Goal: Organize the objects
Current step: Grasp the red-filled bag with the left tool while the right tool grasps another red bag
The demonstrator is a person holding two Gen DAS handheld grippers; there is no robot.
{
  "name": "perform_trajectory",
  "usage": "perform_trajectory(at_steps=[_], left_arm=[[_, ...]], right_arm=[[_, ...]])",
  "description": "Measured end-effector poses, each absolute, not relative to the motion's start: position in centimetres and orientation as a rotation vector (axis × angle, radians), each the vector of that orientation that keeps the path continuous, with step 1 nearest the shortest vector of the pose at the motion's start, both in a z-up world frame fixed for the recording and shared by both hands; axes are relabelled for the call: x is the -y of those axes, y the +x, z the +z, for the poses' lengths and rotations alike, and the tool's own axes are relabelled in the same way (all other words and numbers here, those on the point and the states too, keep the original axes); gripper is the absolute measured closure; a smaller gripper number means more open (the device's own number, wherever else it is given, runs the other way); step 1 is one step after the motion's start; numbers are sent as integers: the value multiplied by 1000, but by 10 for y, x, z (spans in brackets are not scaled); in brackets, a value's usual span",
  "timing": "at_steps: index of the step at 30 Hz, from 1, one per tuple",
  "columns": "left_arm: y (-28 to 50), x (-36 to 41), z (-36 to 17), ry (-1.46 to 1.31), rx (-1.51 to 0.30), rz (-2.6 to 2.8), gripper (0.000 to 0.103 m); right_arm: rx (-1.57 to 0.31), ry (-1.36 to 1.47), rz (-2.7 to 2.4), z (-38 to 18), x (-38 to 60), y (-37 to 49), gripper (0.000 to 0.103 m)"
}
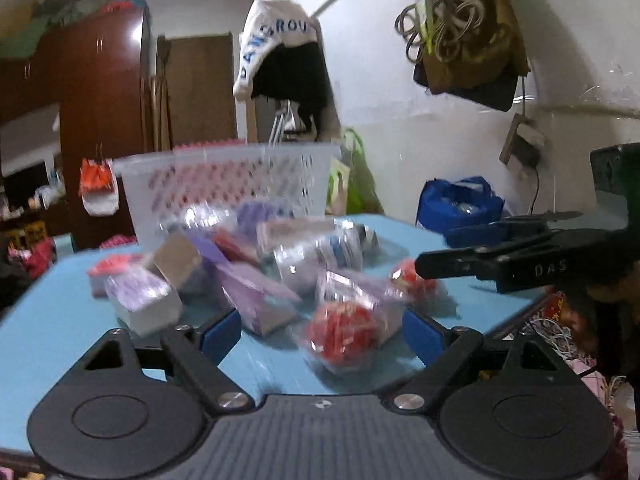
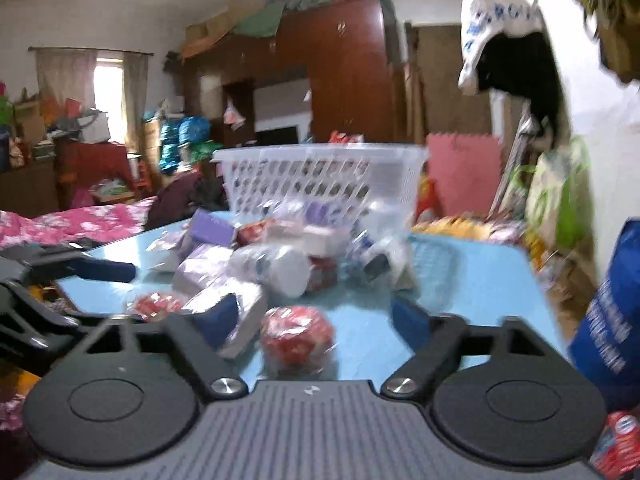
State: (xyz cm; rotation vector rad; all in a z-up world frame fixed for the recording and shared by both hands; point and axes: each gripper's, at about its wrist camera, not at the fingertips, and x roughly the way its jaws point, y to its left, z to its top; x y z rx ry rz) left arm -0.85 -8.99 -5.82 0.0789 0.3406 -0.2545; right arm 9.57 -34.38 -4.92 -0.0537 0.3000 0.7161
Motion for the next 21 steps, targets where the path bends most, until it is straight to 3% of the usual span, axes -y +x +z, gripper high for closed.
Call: perform_trajectory(at_steps=[1, 5, 10, 21], left_arm=[[-5, 88, -64, 70, -346, -261, 16], [4, 81, -78, 11, -346, -296, 24], [0, 83, -80, 31, -312, -319, 51], [-10, 70, -70, 37, -289, -322, 54]], right_arm=[[-319, -43, 739, -50, 342, 100, 35], [-343, -66, 725, -62, 336, 101, 43], [-362, -45, 744, -68, 341, 100, 53], [-334, -38, 738, -66, 347, 95, 54]])
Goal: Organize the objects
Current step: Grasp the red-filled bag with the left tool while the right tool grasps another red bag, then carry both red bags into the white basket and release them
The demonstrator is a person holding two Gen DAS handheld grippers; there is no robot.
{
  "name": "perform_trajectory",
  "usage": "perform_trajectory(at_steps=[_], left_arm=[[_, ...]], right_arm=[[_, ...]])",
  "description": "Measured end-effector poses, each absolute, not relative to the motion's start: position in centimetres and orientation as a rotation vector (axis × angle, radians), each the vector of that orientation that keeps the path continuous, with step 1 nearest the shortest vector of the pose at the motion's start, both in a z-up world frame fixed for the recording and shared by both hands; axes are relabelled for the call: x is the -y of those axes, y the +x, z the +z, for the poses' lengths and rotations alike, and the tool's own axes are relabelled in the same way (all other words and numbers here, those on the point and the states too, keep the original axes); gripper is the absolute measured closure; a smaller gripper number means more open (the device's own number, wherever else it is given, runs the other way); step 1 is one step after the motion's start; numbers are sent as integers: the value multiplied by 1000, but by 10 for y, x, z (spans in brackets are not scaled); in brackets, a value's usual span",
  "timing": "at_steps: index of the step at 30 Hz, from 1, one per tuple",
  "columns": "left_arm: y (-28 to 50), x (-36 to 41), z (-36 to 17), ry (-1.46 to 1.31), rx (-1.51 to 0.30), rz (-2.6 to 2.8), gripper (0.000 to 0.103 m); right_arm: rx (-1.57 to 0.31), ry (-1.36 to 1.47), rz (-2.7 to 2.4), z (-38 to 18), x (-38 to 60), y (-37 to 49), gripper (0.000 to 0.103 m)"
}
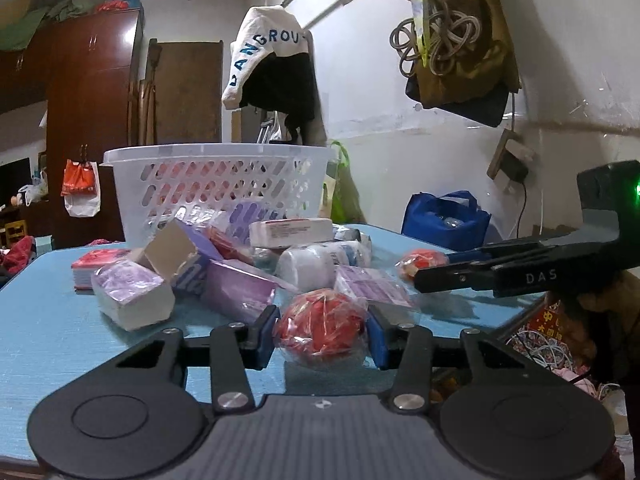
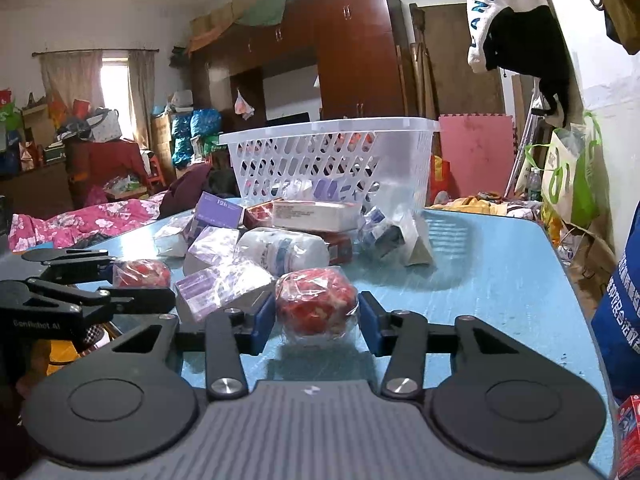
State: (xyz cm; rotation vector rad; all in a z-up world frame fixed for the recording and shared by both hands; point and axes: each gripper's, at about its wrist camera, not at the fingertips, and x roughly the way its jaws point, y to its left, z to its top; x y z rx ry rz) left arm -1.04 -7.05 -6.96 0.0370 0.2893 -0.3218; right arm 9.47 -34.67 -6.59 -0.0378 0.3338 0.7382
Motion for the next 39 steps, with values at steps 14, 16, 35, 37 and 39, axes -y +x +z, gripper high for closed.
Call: perform_trajectory(at_steps=[14, 16, 35, 37, 39], left_arm=[[-5, 35, -51, 4, -251, -234, 54], [-4, 29, -49, -4, -248, -224, 54], [12, -16, -18, -96, -195, -112, 54], [21, -16, 0, -93, -175, -98, 54], [34, -18, 19, -103, -168, -105, 54]], right_arm=[[-307, -44, 707, -61, 349, 98, 54], [-303, -46, 705, -61, 348, 98, 54], [-239, 6, 682, -36, 350, 110, 54], [-204, 3, 683, -19, 346, 116, 54], [-173, -8, 670, 1, 339, 123, 54]])
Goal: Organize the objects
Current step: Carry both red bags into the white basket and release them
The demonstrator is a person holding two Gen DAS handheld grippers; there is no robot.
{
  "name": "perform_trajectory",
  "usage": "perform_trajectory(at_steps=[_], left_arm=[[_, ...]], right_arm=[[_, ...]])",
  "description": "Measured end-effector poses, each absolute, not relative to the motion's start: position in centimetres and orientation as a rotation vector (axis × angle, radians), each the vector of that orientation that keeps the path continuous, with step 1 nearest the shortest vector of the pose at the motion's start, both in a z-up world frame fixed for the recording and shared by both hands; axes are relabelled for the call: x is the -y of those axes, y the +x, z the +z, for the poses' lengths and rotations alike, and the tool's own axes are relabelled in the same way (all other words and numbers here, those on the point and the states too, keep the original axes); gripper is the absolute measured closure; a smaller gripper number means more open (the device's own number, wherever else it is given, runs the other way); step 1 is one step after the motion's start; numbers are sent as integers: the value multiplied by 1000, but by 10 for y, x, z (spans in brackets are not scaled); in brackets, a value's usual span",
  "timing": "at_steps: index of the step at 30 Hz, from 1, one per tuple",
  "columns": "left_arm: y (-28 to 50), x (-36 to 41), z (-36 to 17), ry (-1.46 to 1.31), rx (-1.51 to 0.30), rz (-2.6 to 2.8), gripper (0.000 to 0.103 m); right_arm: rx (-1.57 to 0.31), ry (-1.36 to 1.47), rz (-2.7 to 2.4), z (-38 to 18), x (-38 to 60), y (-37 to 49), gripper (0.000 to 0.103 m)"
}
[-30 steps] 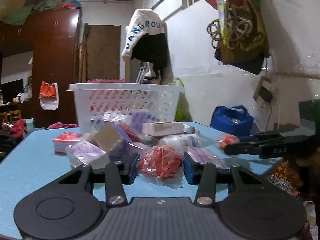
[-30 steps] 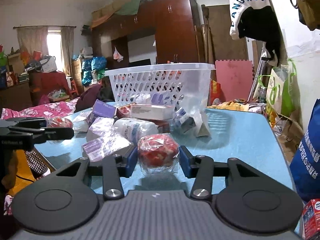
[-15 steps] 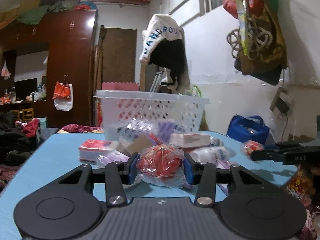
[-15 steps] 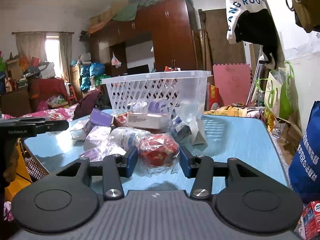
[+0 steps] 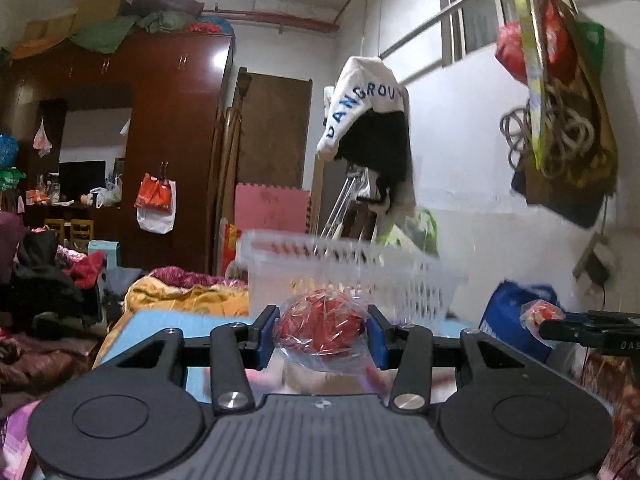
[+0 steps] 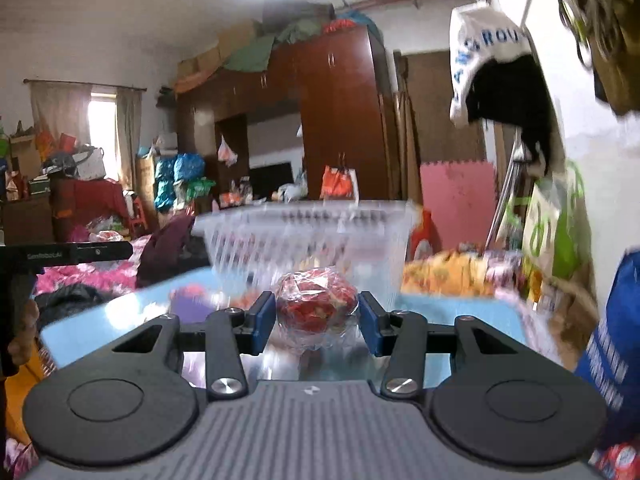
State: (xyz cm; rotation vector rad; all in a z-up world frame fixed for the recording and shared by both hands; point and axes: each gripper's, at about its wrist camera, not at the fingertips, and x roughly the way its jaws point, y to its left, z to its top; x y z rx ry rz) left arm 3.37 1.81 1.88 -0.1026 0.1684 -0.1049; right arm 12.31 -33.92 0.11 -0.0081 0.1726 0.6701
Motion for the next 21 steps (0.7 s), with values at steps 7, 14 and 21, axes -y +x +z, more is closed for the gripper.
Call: perform_trajectory(at_steps=[7, 14, 21], left_arm=[[105, -11, 75, -95, -230, -119, 54], [199, -2, 83, -104, -392, -66, 54], [223, -14, 68, -152, -449, -24, 53]], right_arm=[[-154, -100, 643, 52, 292, 173, 55], [-263, -161, 595, 60, 242, 243, 55], [-300, -133, 614, 55, 246, 259, 54]])
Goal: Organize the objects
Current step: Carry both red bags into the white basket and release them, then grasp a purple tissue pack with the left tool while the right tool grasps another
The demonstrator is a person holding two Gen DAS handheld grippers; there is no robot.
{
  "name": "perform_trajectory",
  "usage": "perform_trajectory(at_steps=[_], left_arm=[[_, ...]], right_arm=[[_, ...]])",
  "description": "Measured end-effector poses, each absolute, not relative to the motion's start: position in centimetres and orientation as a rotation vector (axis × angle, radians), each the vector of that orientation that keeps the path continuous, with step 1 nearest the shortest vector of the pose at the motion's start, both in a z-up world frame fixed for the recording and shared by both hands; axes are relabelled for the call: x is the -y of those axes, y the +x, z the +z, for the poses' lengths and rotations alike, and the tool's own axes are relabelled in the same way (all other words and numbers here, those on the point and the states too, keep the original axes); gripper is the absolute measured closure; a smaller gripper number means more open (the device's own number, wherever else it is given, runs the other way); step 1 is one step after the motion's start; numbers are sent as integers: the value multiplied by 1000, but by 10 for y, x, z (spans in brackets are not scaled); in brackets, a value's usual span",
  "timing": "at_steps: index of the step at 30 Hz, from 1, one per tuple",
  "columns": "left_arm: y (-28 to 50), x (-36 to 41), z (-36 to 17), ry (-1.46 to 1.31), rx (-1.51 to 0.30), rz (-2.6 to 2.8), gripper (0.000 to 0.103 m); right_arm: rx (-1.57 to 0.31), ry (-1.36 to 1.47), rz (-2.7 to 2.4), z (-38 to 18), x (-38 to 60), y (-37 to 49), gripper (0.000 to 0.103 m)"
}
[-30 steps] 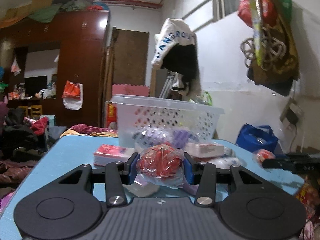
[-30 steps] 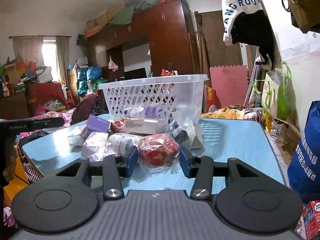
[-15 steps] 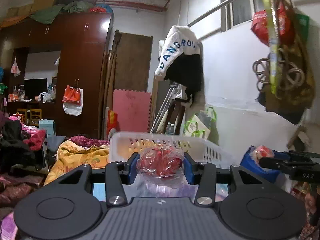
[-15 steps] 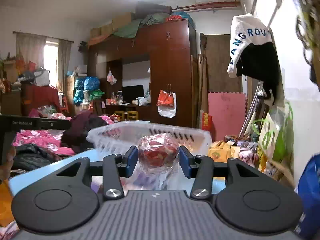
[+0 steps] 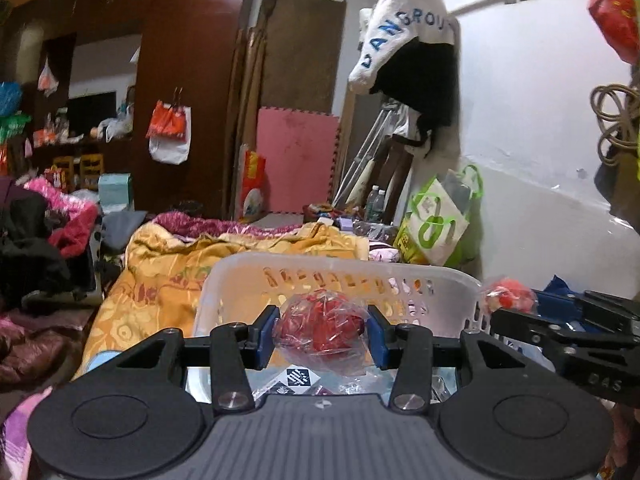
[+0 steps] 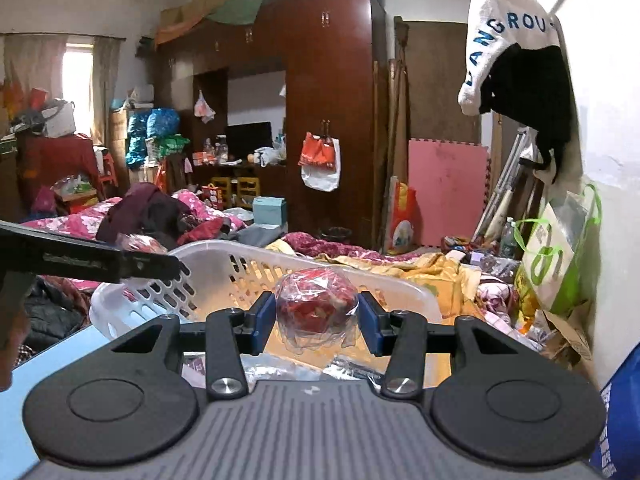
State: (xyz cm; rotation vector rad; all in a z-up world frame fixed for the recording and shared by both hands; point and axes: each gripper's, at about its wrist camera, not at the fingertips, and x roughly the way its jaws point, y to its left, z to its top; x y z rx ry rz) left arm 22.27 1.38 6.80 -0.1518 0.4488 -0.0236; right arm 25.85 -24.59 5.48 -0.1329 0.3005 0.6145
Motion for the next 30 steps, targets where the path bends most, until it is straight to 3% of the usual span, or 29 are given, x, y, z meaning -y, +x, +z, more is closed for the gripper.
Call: perform_trajectory(at_steps=[1, 2, 3, 4, 5, 7, 11, 16, 21, 30], left_arm=[[225, -14, 69, -156, -451, -33, 49], [227, -15, 68, -159, -453, -36, 42], [228, -16, 69, -174, -460, -42, 17], [224, -18, 69, -200, -455, -59, 1], [218, -20, 68, -230, -440, -83, 0], [193, -22, 68, -258, -395, -134, 0], [129, -23, 56, -195, -306, -145, 0], [64, -29, 2, -173, -374, -79, 0], [59, -31, -32, -85, -464, -85, 1], [77, -15, -40, -19, -519, -80, 2]], right_arm=[[-302, -136, 624, 56, 246, 258, 53], [-306, -140, 630, 58, 245, 259, 44], [-302, -143, 630, 58, 246, 256, 35], [-281, -144, 621, 60, 248, 252, 18], [-255, -145, 615, 61, 251, 245, 6], [-218, -151, 634, 61, 266, 225, 0], [-210, -70, 712, 37, 310, 170, 0], [-294, -69, 770, -39, 326, 99, 0], [-331, -38, 806, -75, 318, 81, 0], [-328, -115, 769, -84, 294, 86, 0]])
